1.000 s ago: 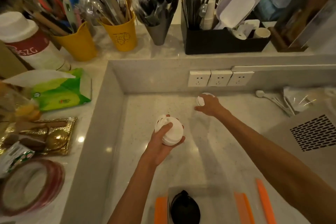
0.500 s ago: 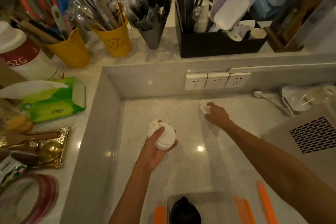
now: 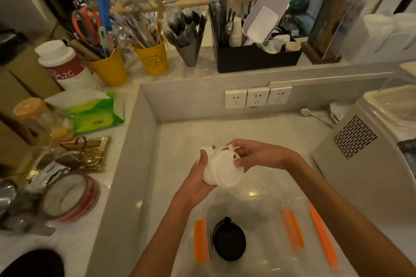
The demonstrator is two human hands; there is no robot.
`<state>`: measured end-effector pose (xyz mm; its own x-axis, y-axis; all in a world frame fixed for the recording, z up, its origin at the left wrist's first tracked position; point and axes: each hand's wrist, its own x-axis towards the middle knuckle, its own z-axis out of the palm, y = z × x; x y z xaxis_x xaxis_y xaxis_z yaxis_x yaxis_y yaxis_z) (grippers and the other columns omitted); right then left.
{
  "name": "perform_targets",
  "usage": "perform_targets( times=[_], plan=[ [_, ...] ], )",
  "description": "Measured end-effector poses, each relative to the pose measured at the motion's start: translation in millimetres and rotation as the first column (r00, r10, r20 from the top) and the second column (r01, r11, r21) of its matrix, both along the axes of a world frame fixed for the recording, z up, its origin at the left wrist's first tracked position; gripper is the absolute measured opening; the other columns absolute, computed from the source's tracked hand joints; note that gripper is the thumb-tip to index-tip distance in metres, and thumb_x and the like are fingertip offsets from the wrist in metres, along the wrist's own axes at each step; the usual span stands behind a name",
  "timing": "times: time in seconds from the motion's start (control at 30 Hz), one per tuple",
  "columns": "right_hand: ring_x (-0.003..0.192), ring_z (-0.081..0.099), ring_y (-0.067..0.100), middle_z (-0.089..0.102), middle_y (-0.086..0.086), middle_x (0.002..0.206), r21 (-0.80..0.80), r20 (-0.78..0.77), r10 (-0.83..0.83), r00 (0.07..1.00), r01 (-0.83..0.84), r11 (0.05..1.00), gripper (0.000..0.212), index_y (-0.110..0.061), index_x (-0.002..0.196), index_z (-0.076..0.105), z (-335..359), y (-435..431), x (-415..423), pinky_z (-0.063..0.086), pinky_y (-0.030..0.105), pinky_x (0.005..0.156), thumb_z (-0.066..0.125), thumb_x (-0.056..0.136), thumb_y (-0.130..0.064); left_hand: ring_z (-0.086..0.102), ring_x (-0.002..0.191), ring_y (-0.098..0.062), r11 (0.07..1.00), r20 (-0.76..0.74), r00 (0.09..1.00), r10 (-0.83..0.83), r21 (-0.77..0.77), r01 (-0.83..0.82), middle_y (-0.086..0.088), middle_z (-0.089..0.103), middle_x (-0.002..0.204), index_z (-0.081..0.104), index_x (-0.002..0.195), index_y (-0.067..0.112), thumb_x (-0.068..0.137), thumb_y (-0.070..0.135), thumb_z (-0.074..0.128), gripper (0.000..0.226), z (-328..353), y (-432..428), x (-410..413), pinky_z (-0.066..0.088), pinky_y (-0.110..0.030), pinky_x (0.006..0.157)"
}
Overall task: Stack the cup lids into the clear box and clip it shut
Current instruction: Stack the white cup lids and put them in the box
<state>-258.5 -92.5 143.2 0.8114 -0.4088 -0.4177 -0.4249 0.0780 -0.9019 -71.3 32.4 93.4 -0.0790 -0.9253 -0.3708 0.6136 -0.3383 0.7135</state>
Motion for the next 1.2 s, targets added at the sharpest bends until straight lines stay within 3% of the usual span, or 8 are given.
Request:
perform_targets(
  times=[0.13,0.33,0.47,0.57,0.7,0.8,0.93,1.2],
  plan=[
    [0.111,0.058,0.024,0.061,0.007,0.12,-0.198,0.015,-0.082,0.997,0.083,0.977,0.045,-0.022,0.128,0.05,11,28,11,0.057,0.038,0.088,0.065,0.088,-0.01,0.054,0.134,-0.039,1.0,0.015,1.0,-0.007,-0.015,0.008,-0.017,0.056,0.148,0.041,0.152,0.021,0.072,0.074,0.068,0.1,10,15,-10,0.052,-0.054,0.102],
    [0.106,0.055,0.011,0.055,0.001,0.117,-0.357,0.088,-0.223,0.971,0.239,0.903,0.043,-0.032,0.125,0.055,5,58,14,0.054,0.025,0.083,0.069,0.087,-0.017,0.055,0.132,-0.039,0.996,0.004,1.0,0.008,-0.094,-0.008,-0.018,0.054,0.149,0.039,0.152,0.019,0.072,0.064,0.077,0.1,23,37,-9,0.056,-0.051,0.097],
    [0.098,0.062,0.013,0.057,0.0,0.115,-0.31,0.146,-0.407,0.901,0.433,0.846,0.039,-0.031,0.127,0.054,-2,85,21,0.055,0.022,0.071,0.066,0.091,-0.024,0.061,0.126,-0.037,0.988,0.139,0.983,0.116,-0.118,-0.1,-0.018,0.057,0.143,0.042,0.148,0.021,0.079,0.044,0.083,0.084,30,44,-13,0.055,-0.053,0.097],
    [0.105,0.064,0.009,0.056,-0.007,0.125,-0.153,0.143,-0.399,0.906,0.419,0.895,0.047,-0.037,0.135,0.049,-6,104,22,0.06,0.026,0.077,0.062,0.09,-0.046,0.06,0.128,-0.031,0.98,0.277,0.942,0.189,-0.116,-0.162,-0.014,0.055,0.146,0.042,0.147,0.029,0.09,0.045,0.068,0.065,26,48,-18,0.054,-0.051,0.102],
    [0.115,0.058,0.006,0.049,-0.015,0.133,-0.073,0.17,-0.351,0.921,0.367,0.927,0.048,-0.065,0.121,0.047,-4,122,25,0.058,0.02,0.078,0.065,0.077,-0.066,0.063,0.125,-0.027,0.978,0.338,0.92,0.196,-0.132,-0.16,-0.01,0.056,0.144,0.038,0.15,0.032,0.079,0.066,0.063,0.082,22,60,-26,0.055,-0.05,0.1],
    [0.118,0.055,0.008,0.048,-0.011,0.137,-0.123,0.156,-0.398,0.904,0.418,0.9,0.055,-0.06,0.124,0.043,-9,130,30,0.056,0.025,0.086,0.068,0.075,-0.063,0.064,0.125,-0.025,0.98,0.356,0.914,0.195,-0.113,-0.165,-0.006,0.058,0.143,0.035,0.151,0.034,0.072,0.08,0.058,0.094,21,66,-30,0.055,-0.05,0.102],
    [0.125,0.046,0.007,0.036,-0.012,0.141,-0.223,0.16,-0.422,0.892,0.449,0.865,0.073,-0.046,0.14,0.037,-20,140,30,0.048,0.014,0.08,0.075,0.077,-0.051,0.059,0.131,-0.03,0.977,0.299,0.93,0.214,-0.064,-0.204,-0.013,0.056,0.146,0.036,0.152,0.028,0.087,0.067,0.036,0.076,22,69,-34,0.047,-0.058,0.109],
    [0.136,0.032,0.012,0.03,-0.015,0.143,-0.322,0.18,-0.338,0.924,0.38,0.867,0.081,-0.05,0.142,0.032,-24,148,21,0.046,0.036,0.106,0.079,0.077,-0.04,0.06,0.13,-0.032,0.979,0.117,0.977,0.176,0.085,-0.187,-0.018,0.064,0.139,0.056,0.142,0.019,0.09,0.074,0.029,0.081,19,70,-26,0.048,-0.049,0.108]
  ],
)
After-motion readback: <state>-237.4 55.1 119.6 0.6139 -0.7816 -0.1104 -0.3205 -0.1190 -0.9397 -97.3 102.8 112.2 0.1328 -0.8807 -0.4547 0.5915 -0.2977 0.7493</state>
